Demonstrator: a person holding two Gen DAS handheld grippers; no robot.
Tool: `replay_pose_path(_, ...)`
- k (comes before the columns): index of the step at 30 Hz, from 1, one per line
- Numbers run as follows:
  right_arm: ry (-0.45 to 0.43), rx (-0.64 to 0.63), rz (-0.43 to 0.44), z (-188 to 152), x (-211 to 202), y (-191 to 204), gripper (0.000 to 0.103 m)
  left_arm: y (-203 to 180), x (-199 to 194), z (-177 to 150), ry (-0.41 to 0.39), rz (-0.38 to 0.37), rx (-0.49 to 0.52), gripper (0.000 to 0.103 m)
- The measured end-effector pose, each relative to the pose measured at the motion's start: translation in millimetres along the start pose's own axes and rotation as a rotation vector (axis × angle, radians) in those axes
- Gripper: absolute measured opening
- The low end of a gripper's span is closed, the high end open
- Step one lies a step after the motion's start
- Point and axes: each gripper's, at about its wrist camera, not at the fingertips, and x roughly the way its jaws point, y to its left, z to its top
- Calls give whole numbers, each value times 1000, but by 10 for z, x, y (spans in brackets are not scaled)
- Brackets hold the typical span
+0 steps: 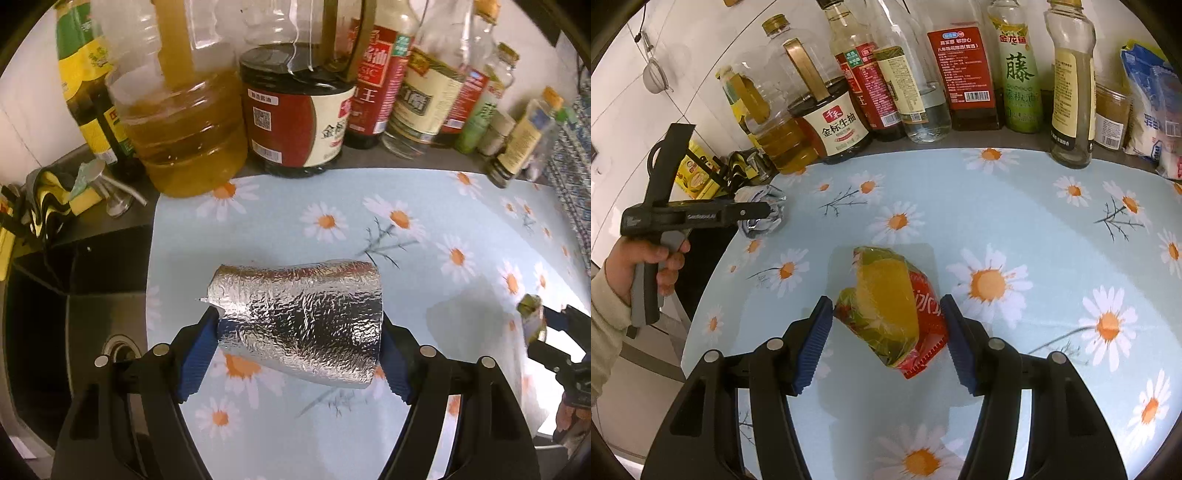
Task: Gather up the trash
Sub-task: 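Close the left gripper on the silver foil roll and lift it, then carry the foil roll and snack wrapper down over the black bin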
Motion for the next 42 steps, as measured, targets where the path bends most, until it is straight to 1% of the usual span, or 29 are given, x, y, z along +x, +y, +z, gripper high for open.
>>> replay_pose_path(5,1,-2,-27,-129,-68,223,60,-34,-186,-220,-27,-36,25,75)
replay_pose_path(8,0,-5,-45,-232,-112,393,60,-26,-353,-416,-47,-70,37,75)
replay_pose_path(23,-21,42,-95,-795,-339,1148,60,49,-1047,-1322,-121,-190,102,75)
replay_pose_path(27,-26,68,-105,-974,-425,1325,60,64,-1183,-1531,-135,-216,118,75)
replay_pose_path(35,-58,98,-134,-1331,-622,1677,60,145,-1413,-1972,-163,-241,132,75)
replay_pose_path(42,-69,113,-163,-1647,-703,1970,60,161,-1502,-2450,-148,-304,130,75)
